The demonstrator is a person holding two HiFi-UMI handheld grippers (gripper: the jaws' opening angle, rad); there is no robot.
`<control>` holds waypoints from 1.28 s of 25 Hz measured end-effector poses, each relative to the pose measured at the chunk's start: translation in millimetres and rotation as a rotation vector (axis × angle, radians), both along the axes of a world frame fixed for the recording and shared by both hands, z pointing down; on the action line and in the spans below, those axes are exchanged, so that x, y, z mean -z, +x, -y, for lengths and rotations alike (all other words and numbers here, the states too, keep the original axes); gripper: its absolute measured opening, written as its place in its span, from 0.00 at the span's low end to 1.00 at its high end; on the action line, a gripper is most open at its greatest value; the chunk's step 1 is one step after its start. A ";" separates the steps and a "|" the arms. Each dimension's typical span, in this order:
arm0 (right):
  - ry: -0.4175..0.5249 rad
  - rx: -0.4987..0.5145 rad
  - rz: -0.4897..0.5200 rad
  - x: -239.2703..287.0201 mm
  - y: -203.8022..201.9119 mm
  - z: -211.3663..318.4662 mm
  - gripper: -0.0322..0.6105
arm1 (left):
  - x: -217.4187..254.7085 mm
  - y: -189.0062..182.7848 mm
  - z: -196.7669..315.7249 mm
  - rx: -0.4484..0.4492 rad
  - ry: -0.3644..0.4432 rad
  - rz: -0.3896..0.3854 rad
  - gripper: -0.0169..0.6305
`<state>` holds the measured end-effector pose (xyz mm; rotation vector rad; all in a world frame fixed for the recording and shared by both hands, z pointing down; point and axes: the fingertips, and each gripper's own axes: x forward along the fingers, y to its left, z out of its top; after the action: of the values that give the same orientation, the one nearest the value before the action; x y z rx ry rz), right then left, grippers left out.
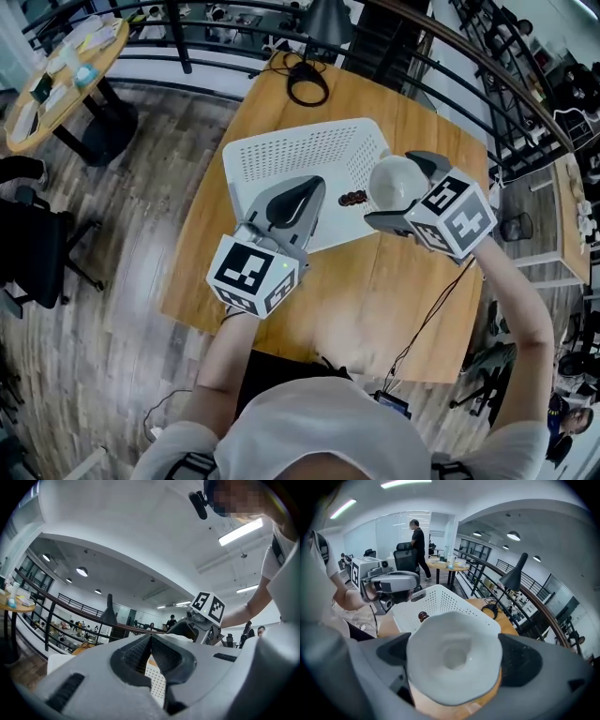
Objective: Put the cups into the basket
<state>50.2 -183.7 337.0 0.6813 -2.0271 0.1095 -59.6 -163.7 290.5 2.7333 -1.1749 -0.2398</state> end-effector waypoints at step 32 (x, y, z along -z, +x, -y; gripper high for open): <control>-0.145 0.354 0.021 -183.4 -189.8 50.9 0.92 | -52.9 -174.0 40.3 0.314 -0.033 -0.022 0.04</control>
<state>-139.6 -234.6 520.4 0.2261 -2.1042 0.0542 -233.6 -204.0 343.4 2.5004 -1.5839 -0.2825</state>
